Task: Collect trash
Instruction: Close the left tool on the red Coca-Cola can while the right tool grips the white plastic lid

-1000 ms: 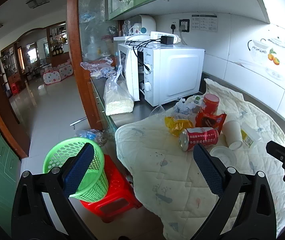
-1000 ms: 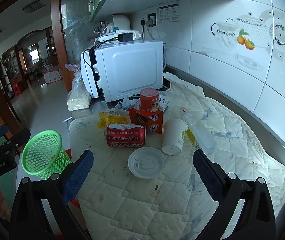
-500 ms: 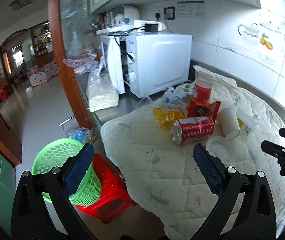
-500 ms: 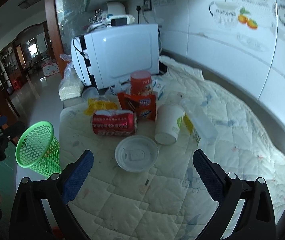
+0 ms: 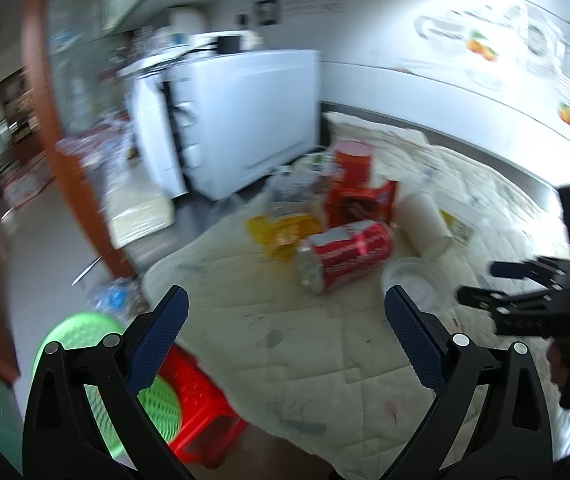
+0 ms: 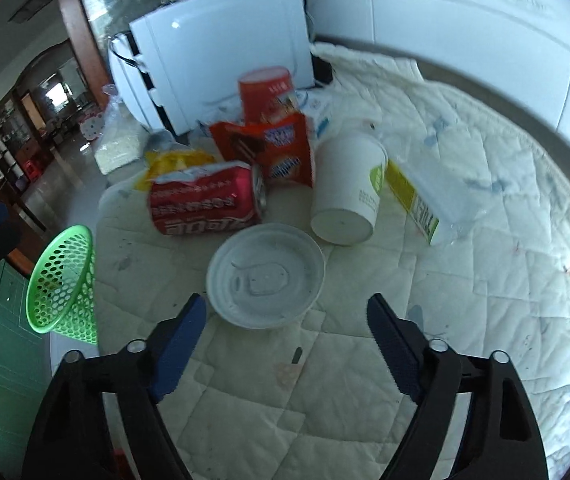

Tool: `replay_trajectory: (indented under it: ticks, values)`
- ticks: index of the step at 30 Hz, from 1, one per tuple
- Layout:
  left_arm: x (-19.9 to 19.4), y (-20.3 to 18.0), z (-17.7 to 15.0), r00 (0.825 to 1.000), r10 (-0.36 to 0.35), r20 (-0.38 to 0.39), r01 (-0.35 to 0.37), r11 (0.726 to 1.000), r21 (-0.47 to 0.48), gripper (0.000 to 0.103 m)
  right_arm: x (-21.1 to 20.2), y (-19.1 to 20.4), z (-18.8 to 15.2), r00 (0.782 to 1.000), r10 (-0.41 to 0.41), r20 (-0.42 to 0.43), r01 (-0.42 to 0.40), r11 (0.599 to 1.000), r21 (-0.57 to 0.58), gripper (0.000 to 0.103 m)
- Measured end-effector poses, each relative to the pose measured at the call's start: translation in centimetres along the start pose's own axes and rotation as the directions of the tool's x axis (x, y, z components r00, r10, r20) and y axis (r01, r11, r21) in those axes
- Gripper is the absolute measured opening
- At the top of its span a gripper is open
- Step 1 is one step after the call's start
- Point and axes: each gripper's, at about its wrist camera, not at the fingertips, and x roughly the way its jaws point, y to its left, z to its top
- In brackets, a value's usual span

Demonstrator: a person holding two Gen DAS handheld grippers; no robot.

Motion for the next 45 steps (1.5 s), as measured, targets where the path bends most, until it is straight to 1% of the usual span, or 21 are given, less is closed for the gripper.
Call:
replay_trajectory:
  ticks: [1, 3, 5, 7, 8, 11, 13, 17, 19, 24, 27, 30, 31, 33, 35, 36, 39, 40, 41, 44, 45]
  values:
    - [0.4, -0.3, 0.2, 1.0, -0.027, 0.0, 0.027, 0.999, 0.024, 0.096, 0.4, -0.2, 0.0, 1.0, -0.001, -0.006, 0.001, 1.0, 0.006, 0.074]
    - [1.5, -0.9, 0.9, 0.997, -0.078, -0.004, 0.078, 0.994, 0.082, 0.096, 1.4, -0.6, 0.1, 1.0, -0.007, -0.03, 0.008, 1.0, 0.02, 0.066]
    - [2.9, -1.4, 1.9, 0.991, -0.136, -0.019, 0.137, 0.981, 0.135, 0.096, 2.2, -1.0, 0.2, 0.999, -0.013, -0.044, 0.014, 0.999, 0.036, 0.065]
    - [4.3, -2.0, 2.8, 0.985, -0.17, -0.031, 0.173, 0.968, 0.181, 0.096, 2.8, -1.2, 0.2, 0.998, -0.01, -0.055, 0.012, 0.999, 0.048, 0.063]
    - [5.1, -2.2, 3.3, 0.977, -0.207, -0.046, 0.212, 0.955, 0.208, 0.096, 3.1, -1.3, 0.2, 0.998, -0.005, -0.059, 0.008, 0.999, 0.052, 0.061]
    - [7.3, -2.6, 4.3, 0.96, -0.265, -0.09, 0.28, 0.927, 0.25, 0.094, 3.6, -1.5, 0.1, 0.997, 0.004, -0.073, 0.001, 0.998, 0.062, 0.054]
    - [8.9, -2.8, 5.0, 0.95, -0.287, -0.121, 0.31, 0.91, 0.276, 0.093, 3.9, -1.6, 0.1, 0.997, 0.012, -0.075, -0.007, 0.998, 0.07, 0.052]
    - [11.5, -3.5, 6.0, 0.921, -0.341, -0.188, 0.386, 0.863, 0.325, 0.092, 4.3, -1.9, 0.3, 0.996, 0.034, -0.086, -0.027, 0.996, 0.085, 0.044]
    - [12.4, -3.7, 6.0, 0.906, -0.362, -0.219, 0.418, 0.843, 0.339, 0.092, 4.6, -2.0, 0.4, 0.995, 0.038, -0.09, -0.03, 0.995, 0.092, 0.043]
    - [14.0, -4.5, 6.2, 0.869, -0.405, -0.283, 0.488, 0.793, 0.365, 0.092, 5.4, -2.2, 0.2, 0.991, 0.064, -0.114, -0.051, 0.992, 0.118, 0.027]
    - [14.8, -4.8, 6.1, 0.861, -0.405, -0.307, 0.501, 0.777, 0.38, 0.092, 5.6, -2.3, 0.0, 0.991, 0.067, -0.117, -0.053, 0.991, 0.12, 0.024]
    - [15.6, -4.7, 6.3, 0.834, -0.44, -0.334, 0.544, 0.755, 0.365, 0.092, 5.4, -2.4, 0.1, 0.991, 0.062, -0.117, -0.049, 0.992, 0.116, 0.015]
    - [15.9, -4.7, 6.4, 0.832, -0.44, -0.339, 0.547, 0.753, 0.366, 0.092, 5.3, -2.6, 0.0, 0.991, 0.062, -0.119, -0.048, 0.992, 0.116, 0.015]
    - [16.5, -4.7, 6.5, 0.813, -0.455, -0.362, 0.571, 0.741, 0.352, 0.092, 5.1, -2.9, -0.1, 0.991, 0.056, -0.123, -0.042, 0.992, 0.115, 0.014]
    - [17.0, -4.8, 6.4, 0.807, -0.455, -0.376, 0.578, 0.739, 0.347, 0.092, 4.8, -3.3, -0.2, 0.991, 0.044, -0.124, -0.03, 0.994, 0.11, 0.014]
    - [17.3, -4.9, 6.4, 0.798, -0.463, -0.386, 0.59, 0.732, 0.342, 0.092, 4.7, -3.4, -0.2, 0.991, 0.037, -0.126, -0.024, 0.994, 0.104, 0.014]
    - [17.7, -5.0, 6.0, 0.778, -0.48, -0.405, 0.614, 0.718, 0.329, 0.087, 4.2, -3.9, -0.4, 0.992, 0.012, -0.129, -0.001, 0.996, 0.086, 0.014]
    - [17.8, -5.2, 5.8, 0.767, -0.487, -0.417, 0.626, 0.709, 0.324, 0.085, 4.0, -4.2, -0.5, 0.991, 0.005, -0.133, 0.006, 0.996, 0.084, 0.014]
    - [17.9, -5.4, 5.5, 0.762, -0.488, -0.425, 0.632, 0.704, 0.324, 0.082, 3.9, -4.4, -0.5, 0.991, 0.0, -0.134, 0.011, 0.996, 0.084, 0.014]
    - [18.1, -5.7, 5.0, 0.774, -0.466, -0.429, 0.618, 0.704, 0.35, 0.082, 3.7, -5.2, -0.8, 0.991, -0.007, -0.136, 0.019, 0.996, 0.087, 0.014]
    - [18.2, -5.7, 5.0, 0.772, -0.463, -0.434, 0.618, 0.706, 0.346, 0.082, 3.7, -5.4, -0.8, 0.99, -0.004, -0.138, 0.017, 0.996, 0.091, 0.014]
